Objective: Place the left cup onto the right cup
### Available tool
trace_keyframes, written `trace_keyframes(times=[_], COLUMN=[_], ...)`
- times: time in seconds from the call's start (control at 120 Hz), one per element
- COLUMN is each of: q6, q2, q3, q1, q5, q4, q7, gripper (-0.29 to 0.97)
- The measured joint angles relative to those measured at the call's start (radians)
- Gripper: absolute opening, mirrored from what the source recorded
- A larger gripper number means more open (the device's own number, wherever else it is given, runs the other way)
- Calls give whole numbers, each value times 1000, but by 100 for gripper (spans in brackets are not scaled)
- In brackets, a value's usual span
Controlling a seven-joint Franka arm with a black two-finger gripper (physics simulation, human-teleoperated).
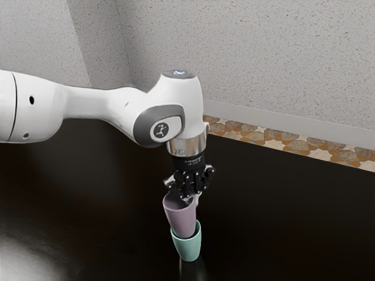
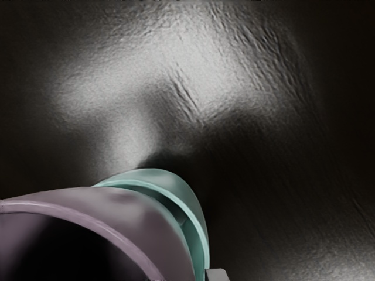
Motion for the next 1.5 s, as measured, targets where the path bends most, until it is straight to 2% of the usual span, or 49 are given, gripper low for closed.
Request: trace_keyframes(times=[0.092, 0.183, 0.417, 0.842, 1.242, 1.5], q6=[3, 4, 3, -3, -38, -80], q2=[-1, -3, -9, -21, -56, -57], q3=[0, 0, 1, 2, 22, 64], q1=[0, 0, 0, 0, -5, 3], q5=[2, 4, 7, 16, 82, 141], q4=[-2, -4, -4, -4, 39, 84], q7=[10, 19, 36, 55, 95, 226], gripper=[30, 43, 60, 67, 68, 68])
